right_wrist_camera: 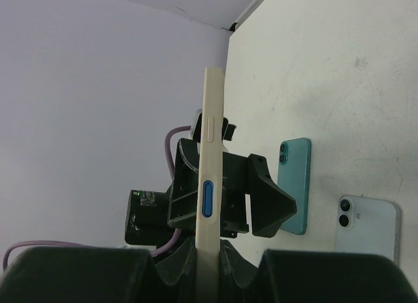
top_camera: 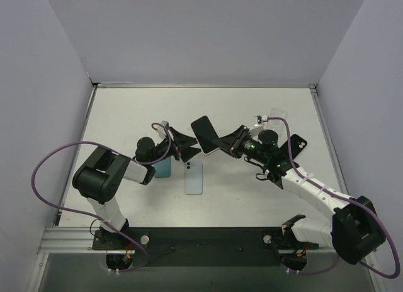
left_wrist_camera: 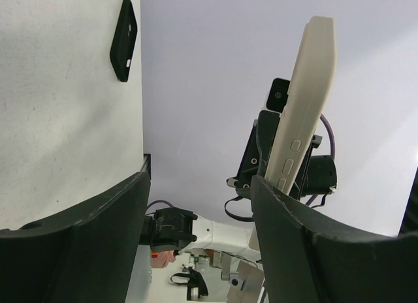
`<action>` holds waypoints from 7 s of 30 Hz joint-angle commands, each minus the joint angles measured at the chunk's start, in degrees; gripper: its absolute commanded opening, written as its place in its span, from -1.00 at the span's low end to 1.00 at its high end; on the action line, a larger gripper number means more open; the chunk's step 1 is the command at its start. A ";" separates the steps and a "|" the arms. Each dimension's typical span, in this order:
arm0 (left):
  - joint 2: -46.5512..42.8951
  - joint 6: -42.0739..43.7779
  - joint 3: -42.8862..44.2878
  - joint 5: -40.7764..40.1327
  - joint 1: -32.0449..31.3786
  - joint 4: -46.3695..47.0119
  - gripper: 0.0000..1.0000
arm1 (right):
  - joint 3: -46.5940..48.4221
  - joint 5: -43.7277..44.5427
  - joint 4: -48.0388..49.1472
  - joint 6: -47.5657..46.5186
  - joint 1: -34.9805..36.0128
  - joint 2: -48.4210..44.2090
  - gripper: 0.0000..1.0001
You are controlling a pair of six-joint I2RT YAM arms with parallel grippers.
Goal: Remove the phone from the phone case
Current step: Remove the phone case from the phone.
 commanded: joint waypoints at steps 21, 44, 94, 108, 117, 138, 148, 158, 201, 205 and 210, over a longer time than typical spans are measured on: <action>-3.93 -0.89 3.42 -0.82 0.24 22.57 0.64 | -1.61 3.53 4.60 1.92 -3.41 -5.11 -1.00; 0.55 -3.27 8.96 -2.93 0.59 22.57 0.11 | -2.84 -1.40 14.64 6.24 2.92 1.41 -1.00; -7.44 -2.22 10.54 -3.28 1.73 22.30 -1.00 | -7.59 -3.51 47.76 33.56 1.51 14.58 -1.00; -19.31 -1.24 18.45 -9.17 1.03 22.22 -1.00 | 4.70 2.90 60.77 55.97 4.50 23.55 -1.00; -25.55 -4.49 20.91 -17.34 0.94 22.22 -1.00 | 11.48 5.72 60.77 59.32 5.11 26.00 -1.00; -34.25 -6.87 26.80 -25.17 -1.35 22.22 -1.00 | 23.17 8.61 60.86 61.87 8.28 32.95 -1.00; -36.54 -6.52 26.19 -26.40 -1.70 22.22 -1.00 | 25.99 8.88 60.86 62.83 9.68 37.08 -1.00; -37.77 -6.78 26.63 -24.82 -1.96 18.99 -1.00 | 22.92 4.15 57.55 55.02 8.46 35.51 -1.00; -24.42 -6.52 30.32 -12.69 -7.50 -0.20 -1.00 | 35.32 -33.47 21.88 24.19 3.53 34.00 -0.93; -21.17 -6.43 32.42 -9.53 -7.41 -0.28 -1.00 | 30.92 -32.17 36.67 31.10 2.04 36.03 -1.00; -17.65 -6.43 33.39 -6.72 -7.50 -1.51 -1.00 | 26.35 -29.62 30.91 25.24 0.02 33.14 -1.00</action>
